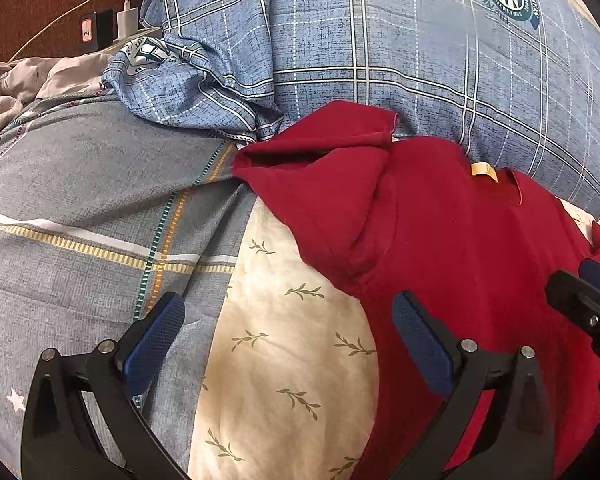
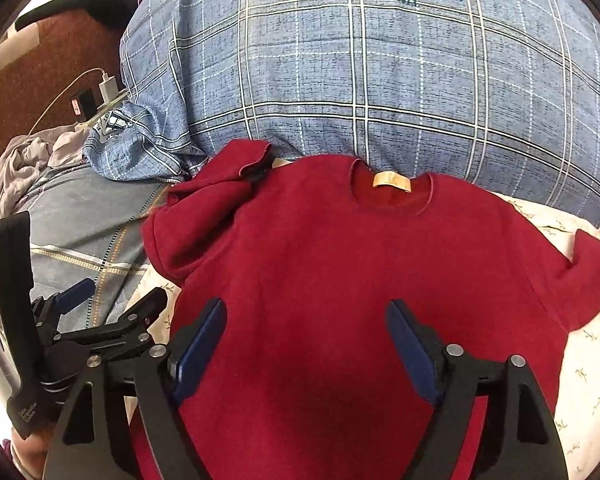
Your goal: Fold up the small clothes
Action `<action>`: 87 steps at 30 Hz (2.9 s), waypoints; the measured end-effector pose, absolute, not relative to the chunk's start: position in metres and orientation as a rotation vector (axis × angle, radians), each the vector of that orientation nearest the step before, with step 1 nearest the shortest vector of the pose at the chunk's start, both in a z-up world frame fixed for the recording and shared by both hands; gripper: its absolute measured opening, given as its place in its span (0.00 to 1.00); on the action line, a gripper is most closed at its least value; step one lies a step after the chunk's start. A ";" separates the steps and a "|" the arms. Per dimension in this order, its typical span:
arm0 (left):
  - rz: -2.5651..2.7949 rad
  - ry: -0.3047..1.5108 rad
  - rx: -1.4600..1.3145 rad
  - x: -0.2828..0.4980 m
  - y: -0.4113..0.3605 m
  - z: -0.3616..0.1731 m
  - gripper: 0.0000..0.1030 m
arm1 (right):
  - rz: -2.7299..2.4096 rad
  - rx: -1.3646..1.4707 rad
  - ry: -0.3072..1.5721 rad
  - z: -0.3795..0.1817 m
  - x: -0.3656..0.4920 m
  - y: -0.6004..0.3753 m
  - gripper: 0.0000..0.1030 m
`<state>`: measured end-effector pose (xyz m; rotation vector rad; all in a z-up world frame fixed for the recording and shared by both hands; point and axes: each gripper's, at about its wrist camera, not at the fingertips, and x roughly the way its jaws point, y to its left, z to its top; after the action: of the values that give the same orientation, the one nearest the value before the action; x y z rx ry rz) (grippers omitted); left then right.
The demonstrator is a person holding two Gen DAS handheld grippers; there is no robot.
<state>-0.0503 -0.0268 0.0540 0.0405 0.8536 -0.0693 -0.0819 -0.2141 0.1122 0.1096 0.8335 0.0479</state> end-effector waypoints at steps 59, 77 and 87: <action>-0.116 0.759 -0.125 -0.044 0.005 0.078 1.00 | -0.065 0.265 0.777 0.148 -0.050 -0.406 0.05; -0.133 0.860 0.098 -0.031 -0.047 0.040 1.00 | -0.252 0.252 0.925 0.086 -0.067 -0.453 0.33; -0.103 0.869 0.042 -0.026 -0.038 0.040 1.00 | -0.014 0.117 0.887 0.099 -0.032 -0.380 0.49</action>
<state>-0.0260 -0.0384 0.0397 0.0422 0.8690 -0.1031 -0.0317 -0.3804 0.0987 0.1175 0.8870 -0.0136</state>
